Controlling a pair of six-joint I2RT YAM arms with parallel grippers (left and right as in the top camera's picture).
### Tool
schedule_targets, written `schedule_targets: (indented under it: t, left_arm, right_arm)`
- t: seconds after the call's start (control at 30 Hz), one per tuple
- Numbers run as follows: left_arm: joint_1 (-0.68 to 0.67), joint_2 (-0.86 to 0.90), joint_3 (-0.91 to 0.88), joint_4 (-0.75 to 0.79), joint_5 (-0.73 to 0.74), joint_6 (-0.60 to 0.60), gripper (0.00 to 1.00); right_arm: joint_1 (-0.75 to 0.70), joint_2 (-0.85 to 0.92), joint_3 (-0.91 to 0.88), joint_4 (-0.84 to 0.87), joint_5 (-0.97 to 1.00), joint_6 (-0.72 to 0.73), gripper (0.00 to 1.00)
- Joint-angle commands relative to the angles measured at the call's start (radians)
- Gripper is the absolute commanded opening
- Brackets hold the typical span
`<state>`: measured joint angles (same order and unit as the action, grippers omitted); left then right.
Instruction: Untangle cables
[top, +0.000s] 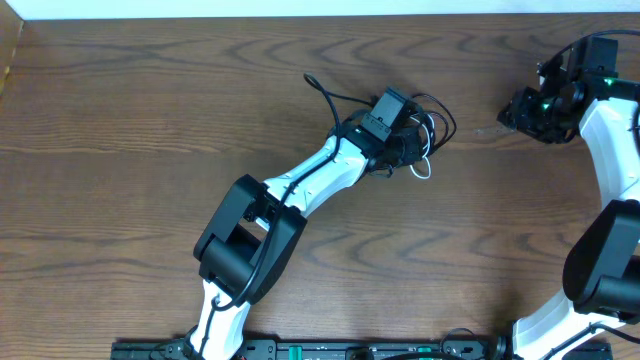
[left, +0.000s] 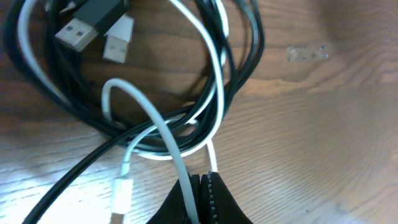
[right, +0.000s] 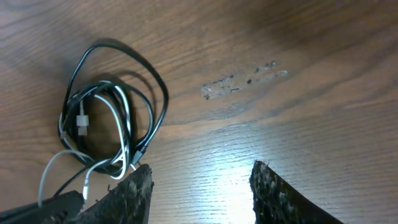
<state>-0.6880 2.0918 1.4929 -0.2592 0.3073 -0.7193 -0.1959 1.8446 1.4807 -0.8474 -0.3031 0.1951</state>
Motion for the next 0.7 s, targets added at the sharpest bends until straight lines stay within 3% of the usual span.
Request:
schedule_targets:
  t: [0.0, 0.13, 0.27, 0.67]
  left_arm:
    - [0.004, -0.083, 0.06, -0.047, -0.051, 0.1, 0.08]
    - [0.004, -0.239, 0.089, -0.096, -0.088, 0.191, 0.08]
    - [0.003, -0.371, 0.089, -0.096, -0.088, 0.196, 0.08]
    - [0.027, -0.51, 0.089, -0.101, -0.092, 0.195, 0.07]
  right_arm:
    - [0.027, -0.021, 0.002, 0.007, -0.074, -0.082, 0.48]
    - [0.06, -0.021, 0.002, 0.027, -0.243, -0.177, 0.53]
    - [0.102, -0.021, 0.002, 0.078, -0.415, -0.198, 0.54]
    - [0.217, -0.018, 0.002, 0.128, -0.423, -0.166, 0.52]
